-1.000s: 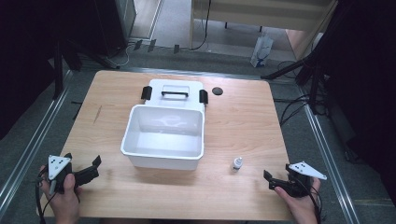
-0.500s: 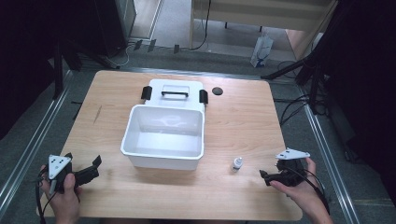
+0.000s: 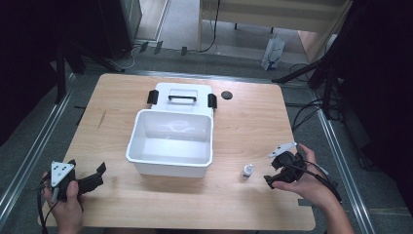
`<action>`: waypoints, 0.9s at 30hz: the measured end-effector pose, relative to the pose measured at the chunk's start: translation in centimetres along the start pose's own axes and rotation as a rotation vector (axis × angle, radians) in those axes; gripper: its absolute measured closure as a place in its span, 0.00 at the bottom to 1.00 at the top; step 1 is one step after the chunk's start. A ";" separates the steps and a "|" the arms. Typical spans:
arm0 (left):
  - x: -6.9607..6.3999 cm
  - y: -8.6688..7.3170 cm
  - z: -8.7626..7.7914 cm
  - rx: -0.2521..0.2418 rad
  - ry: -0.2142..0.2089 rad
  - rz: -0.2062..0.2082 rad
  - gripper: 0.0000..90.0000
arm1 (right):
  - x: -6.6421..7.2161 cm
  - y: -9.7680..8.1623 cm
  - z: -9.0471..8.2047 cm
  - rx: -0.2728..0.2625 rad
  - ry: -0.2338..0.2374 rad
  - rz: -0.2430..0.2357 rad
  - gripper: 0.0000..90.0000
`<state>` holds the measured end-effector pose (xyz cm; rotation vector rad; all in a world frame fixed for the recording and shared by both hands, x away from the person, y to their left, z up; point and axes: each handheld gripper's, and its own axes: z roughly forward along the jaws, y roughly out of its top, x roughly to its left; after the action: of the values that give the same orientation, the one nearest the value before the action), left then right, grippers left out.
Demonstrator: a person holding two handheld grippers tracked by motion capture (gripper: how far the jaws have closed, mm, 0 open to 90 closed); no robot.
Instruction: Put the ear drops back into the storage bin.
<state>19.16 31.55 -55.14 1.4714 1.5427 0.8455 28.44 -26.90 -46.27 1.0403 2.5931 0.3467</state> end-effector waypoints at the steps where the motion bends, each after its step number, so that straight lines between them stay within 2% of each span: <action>1: 0.0 0.0 0.0 0.000 0.000 0.000 0.00 | 0.1 0.3 0.0 0.010 0.001 -0.012 0.15; 2: 0.0 0.0 0.0 0.000 0.000 0.000 0.00 | 0.1 0.3 0.0 0.010 0.001 -0.012 0.15; 3: 0.0 0.0 0.0 0.001 -0.001 0.001 0.00 | 0.2 0.8 0.0 0.040 0.007 -0.037 0.15; 5: 0.0 0.0 0.0 0.002 -0.002 0.001 0.00 | 0.3 1.3 0.1 0.065 0.008 -0.073 0.16; 10: 0.0 0.0 0.0 0.003 -0.001 0.002 0.00 | 0.7 2.3 0.2 0.106 0.024 -0.115 0.17; 13: 0.0 0.0 0.1 0.007 0.000 0.002 0.00 | 1.0 3.0 0.3 0.157 0.045 -0.159 0.17; 22: 0.0 0.0 0.1 0.009 0.000 0.001 0.00 | 1.0 4.4 0.3 0.213 0.088 -0.186 0.24; 24: 0.0 0.0 0.1 0.009 0.000 0.000 0.00 | 1.1 4.9 0.3 0.221 0.125 -0.176 0.29; 27: -0.1 0.0 0.1 0.009 0.002 0.003 0.00 | 1.5 5.5 0.4 0.248 0.124 -0.190 0.37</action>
<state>19.27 31.50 -55.14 1.4798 1.5486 0.8430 31.05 -21.92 -45.08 0.8604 2.8739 0.0447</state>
